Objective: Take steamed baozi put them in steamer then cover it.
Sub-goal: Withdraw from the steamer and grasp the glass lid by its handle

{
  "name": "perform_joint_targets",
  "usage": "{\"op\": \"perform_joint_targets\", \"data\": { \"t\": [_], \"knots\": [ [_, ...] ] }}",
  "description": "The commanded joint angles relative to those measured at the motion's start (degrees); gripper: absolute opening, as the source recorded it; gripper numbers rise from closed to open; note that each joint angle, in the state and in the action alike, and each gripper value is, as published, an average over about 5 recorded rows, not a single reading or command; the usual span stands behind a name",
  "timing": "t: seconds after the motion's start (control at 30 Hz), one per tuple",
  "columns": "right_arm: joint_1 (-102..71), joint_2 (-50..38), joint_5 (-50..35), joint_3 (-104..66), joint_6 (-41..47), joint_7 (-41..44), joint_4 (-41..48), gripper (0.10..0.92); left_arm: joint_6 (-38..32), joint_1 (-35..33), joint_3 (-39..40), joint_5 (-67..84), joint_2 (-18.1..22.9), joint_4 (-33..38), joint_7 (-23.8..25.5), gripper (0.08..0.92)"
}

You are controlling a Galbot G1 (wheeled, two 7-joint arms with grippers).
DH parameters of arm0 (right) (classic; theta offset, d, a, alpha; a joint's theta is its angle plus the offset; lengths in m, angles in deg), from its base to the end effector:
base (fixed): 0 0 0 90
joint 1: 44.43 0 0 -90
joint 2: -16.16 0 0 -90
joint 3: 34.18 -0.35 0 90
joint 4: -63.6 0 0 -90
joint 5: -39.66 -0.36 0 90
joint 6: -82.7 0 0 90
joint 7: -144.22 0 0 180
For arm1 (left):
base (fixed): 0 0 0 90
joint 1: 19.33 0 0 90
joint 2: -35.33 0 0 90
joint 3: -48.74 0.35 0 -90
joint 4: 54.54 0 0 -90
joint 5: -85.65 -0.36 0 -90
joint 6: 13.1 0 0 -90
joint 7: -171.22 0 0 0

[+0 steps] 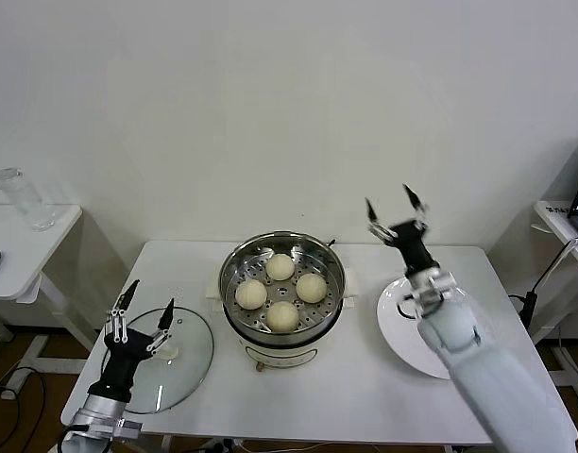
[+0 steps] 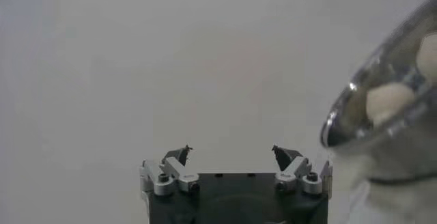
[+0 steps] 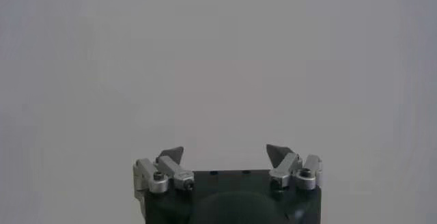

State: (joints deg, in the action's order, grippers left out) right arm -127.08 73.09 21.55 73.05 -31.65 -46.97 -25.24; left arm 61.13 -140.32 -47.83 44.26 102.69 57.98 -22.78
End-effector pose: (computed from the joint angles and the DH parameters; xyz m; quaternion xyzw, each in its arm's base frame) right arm 0.3867 -0.1056 -0.3107 -0.0540 0.9728 -0.0897 0.2065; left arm 0.1899 0.1168 -0.3254 0.0262 0.8508 0.5071 0.1352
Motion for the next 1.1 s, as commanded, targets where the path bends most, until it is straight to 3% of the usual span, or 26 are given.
{"op": "perform_joint_targets", "data": {
  "t": [0.03,0.5,1.1],
  "knots": [
    [-20.6,10.8,2.7,-18.7,-7.0,-1.5,0.2,0.823,0.9,-2.9,-3.4,-15.3,-0.5,-5.4,-1.8,0.823],
    [-20.8,14.6,4.1,-16.6,-5.8,0.5,-1.2,0.823,1.5,-6.2,-4.4,-19.8,-0.6,-12.1,-4.3,0.823],
    [-20.8,16.1,5.8,-16.3,-5.6,1.0,-0.9,0.823,0.1,0.8,-1.6,-21.8,0.1,-21.9,-5.7,0.823]
  ]
}}
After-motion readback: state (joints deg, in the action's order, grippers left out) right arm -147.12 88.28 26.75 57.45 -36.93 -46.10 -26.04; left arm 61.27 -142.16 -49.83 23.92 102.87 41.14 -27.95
